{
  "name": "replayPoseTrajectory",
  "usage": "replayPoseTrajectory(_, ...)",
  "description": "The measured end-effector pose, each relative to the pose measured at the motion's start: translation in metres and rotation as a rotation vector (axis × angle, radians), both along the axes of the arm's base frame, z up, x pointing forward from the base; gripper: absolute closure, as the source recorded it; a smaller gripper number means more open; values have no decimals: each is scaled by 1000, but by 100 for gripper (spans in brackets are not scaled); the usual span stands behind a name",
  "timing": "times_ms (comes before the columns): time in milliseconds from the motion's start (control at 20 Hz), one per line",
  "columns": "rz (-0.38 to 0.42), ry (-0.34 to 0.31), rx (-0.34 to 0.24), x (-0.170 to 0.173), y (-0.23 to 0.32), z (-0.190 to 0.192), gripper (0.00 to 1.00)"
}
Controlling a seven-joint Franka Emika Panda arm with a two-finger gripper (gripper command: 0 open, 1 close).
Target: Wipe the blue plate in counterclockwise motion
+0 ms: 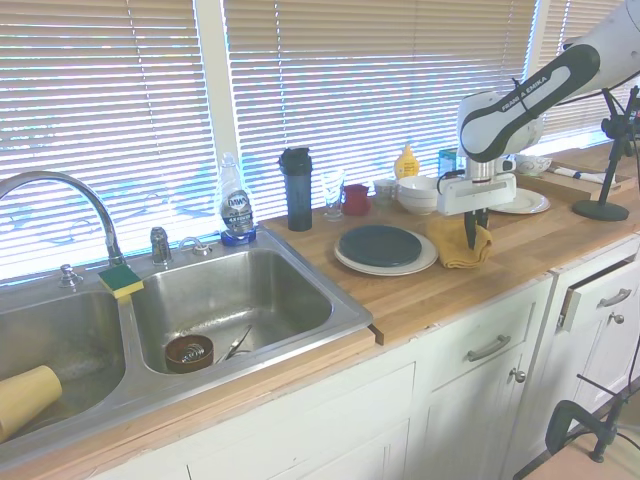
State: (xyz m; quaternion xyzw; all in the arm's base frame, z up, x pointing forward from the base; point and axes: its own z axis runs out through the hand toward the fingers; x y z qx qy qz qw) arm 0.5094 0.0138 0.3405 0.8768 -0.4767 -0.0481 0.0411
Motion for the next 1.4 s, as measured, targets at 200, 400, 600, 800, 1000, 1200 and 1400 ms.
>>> replayPoseTrajectory(200, 2, -2, -1, 0, 0, 0, 0)
replayPoseTrajectory(400, 3, -3, -3, 0, 0, 0, 0)
replayPoseTrajectory(600, 5, -5, -4, 0, 1, 0, 0)
replayPoseTrajectory(800, 5, -5, -4, 0, 1, 0, 0)
replayPoseTrajectory(1000, 2, -7, -4, 0, -1, 1, 0)
replayPoseTrajectory(1200, -5, -22, -19, -4, -12, 11, 0)
replayPoseTrajectory(1400, -24, -61, -29, -15, -28, 38, 0)
